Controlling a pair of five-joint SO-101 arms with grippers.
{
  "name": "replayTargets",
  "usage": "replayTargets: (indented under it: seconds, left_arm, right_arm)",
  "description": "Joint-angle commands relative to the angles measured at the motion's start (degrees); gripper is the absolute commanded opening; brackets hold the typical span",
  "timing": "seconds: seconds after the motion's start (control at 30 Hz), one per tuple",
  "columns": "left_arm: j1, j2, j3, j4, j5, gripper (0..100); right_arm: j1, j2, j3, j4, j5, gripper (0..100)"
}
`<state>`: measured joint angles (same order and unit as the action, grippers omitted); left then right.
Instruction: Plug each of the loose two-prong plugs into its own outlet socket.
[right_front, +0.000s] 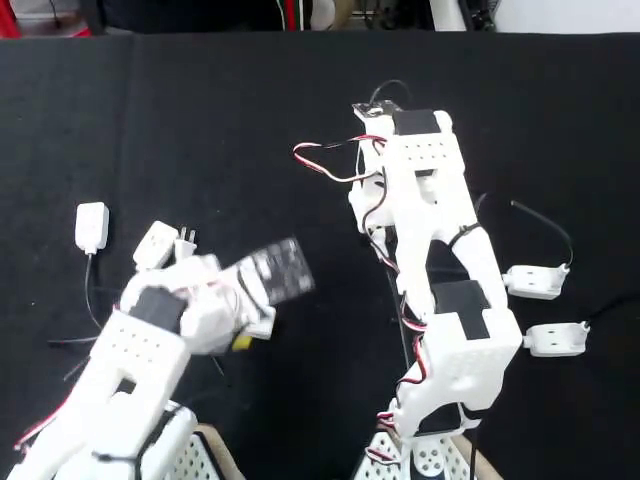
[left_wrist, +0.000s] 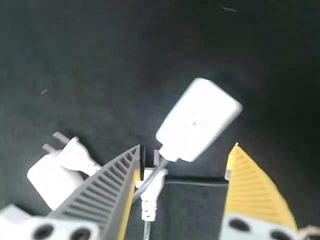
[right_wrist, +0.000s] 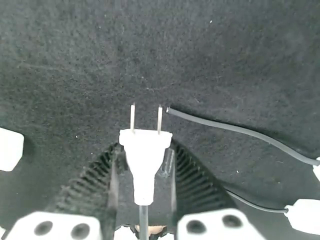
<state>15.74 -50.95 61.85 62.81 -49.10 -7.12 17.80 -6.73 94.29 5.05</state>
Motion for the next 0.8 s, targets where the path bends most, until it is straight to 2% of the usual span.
replayTargets:
  seconds: [0.0,0.13,0.3,0.4,0.77]
  left_arm:
    - [3.38,-10.2,6.2,2.73,-8.09,27]
    - [3.47,-16.18,11.82,2.37,-15.03,27]
    - [1.98,-15.47,14.9,-4.84,-13.89,27]
    - [0.84,-10.2,14.55,-9.05,-13.27,27]
    - [2.68,17.23,1.71,-11.87,-13.19,27]
  right_arm:
    - [-0.09,-3.21,-0.4,-0.35,0.53,1.1]
    - [-0.09,-3.12,-0.31,-0.26,0.53,1.1]
    - [-0.09,-3.12,-0.31,-0.09,0.35,1.1]
    - [-0.09,-3.12,-0.31,-0.09,0.18,1.1]
    - [-0.09,-3.12,-0.31,0.0,0.44,1.1]
